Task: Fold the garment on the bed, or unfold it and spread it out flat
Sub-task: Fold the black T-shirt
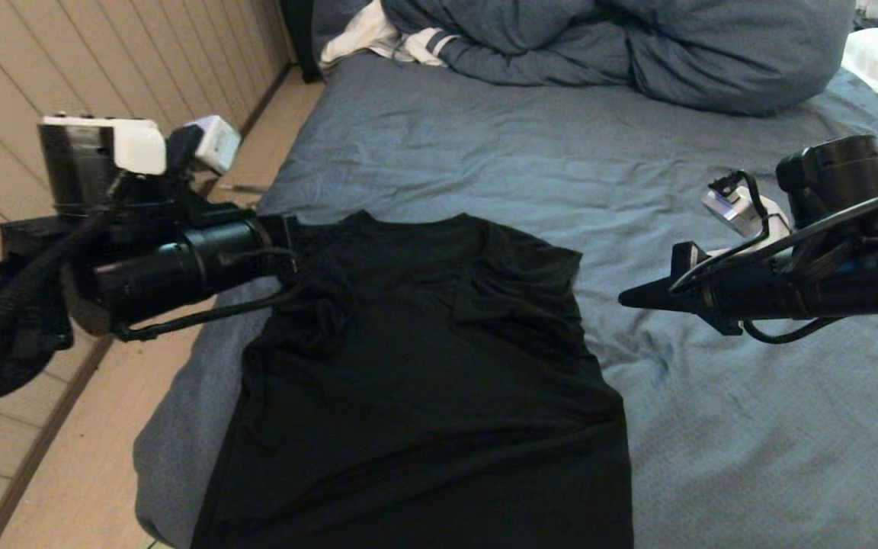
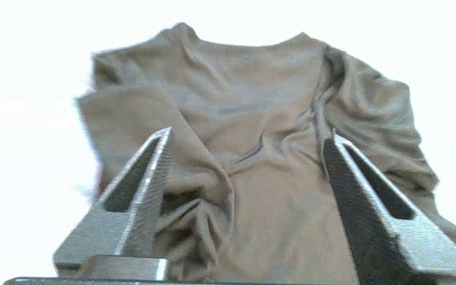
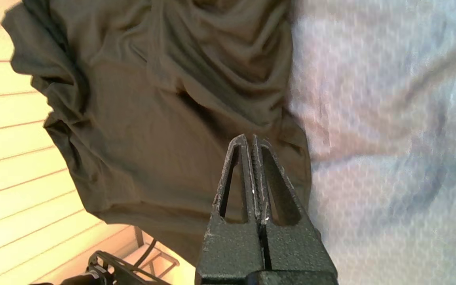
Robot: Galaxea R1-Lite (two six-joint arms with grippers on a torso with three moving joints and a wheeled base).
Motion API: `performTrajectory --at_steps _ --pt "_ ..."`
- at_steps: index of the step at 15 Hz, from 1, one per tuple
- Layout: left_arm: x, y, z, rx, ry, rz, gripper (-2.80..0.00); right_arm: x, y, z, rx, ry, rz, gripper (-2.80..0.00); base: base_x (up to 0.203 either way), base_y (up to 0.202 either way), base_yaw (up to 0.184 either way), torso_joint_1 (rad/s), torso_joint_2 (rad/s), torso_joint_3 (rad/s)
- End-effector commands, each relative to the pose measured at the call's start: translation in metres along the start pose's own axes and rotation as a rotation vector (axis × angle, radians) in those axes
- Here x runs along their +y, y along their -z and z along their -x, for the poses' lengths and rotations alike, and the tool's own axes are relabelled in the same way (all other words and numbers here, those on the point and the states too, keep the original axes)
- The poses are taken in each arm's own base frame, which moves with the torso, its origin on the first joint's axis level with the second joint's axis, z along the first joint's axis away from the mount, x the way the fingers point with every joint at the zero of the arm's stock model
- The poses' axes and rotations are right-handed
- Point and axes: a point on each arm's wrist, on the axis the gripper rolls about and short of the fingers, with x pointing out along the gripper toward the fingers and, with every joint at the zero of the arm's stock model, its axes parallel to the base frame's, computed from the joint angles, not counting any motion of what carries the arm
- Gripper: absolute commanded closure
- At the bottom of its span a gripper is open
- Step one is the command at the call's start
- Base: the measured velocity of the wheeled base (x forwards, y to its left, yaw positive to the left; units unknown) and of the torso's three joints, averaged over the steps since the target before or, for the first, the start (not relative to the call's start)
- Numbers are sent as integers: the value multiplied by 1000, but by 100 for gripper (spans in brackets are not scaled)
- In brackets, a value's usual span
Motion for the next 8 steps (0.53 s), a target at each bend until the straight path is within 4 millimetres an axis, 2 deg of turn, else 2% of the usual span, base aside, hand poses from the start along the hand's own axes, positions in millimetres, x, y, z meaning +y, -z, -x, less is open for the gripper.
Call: performTrajectory --at_steps 1,4,7,8 --pt "7 -4 22 -22 -20 11 -280 0 3 4 1 -2 -3 0 0 0 0 0 0 0" --pt "27 32 -9 116 -79 26 -280 -2 7 3 18 1 -11 0 0 0 0 0 0 0" --pt "41 59 -37 151 -112 30 -280 -5 8 -1 33 0 -18 0 0 0 0 0 0 0" --pt "43 64 -43 127 -111 23 0 -6 8 -2 35 -2 -21 0 0 0 0 0 0 0"
